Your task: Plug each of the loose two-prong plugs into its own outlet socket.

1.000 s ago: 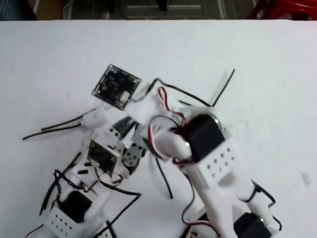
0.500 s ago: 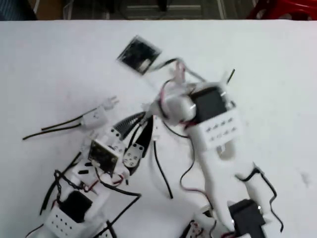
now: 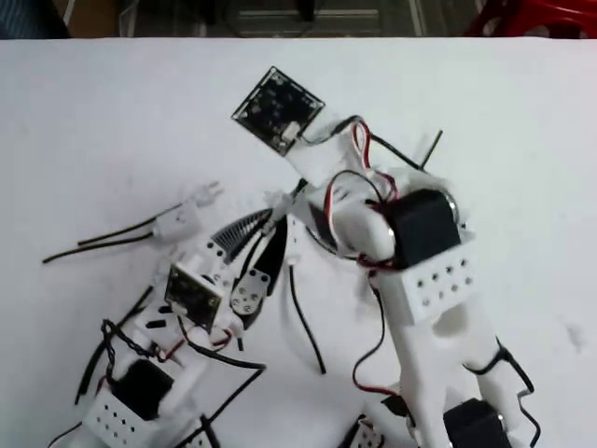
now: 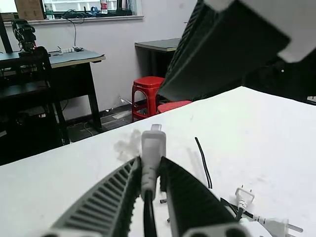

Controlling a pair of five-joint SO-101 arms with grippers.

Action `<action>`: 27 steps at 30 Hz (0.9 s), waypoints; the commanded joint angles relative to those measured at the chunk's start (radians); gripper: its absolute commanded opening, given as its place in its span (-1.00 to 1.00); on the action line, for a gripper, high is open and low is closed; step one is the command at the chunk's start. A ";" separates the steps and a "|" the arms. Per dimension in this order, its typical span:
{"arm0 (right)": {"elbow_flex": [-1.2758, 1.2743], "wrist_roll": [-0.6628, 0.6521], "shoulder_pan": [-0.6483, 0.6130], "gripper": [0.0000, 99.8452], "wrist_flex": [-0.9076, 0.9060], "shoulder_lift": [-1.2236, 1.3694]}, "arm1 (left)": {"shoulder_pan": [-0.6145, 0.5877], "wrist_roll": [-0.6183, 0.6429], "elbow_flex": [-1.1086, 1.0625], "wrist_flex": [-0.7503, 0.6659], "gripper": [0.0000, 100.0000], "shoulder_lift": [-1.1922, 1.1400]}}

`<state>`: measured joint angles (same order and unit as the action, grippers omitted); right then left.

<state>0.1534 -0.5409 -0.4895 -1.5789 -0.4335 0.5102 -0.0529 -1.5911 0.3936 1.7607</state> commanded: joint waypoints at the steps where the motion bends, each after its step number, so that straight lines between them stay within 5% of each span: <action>1: 0.028 0.002 -0.036 -0.96 -0.001 -0.028 | -0.007 0.009 0.046 -0.012 -0.95 -0.002; 27: -0.025 0.002 0.076 -0.96 0.021 0.173 | -0.007 0.009 0.046 -0.012 -0.95 -0.002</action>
<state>0.1458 -0.5393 -0.4496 -1.5696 -0.2616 0.5102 -0.0514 -1.5942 0.3966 1.7576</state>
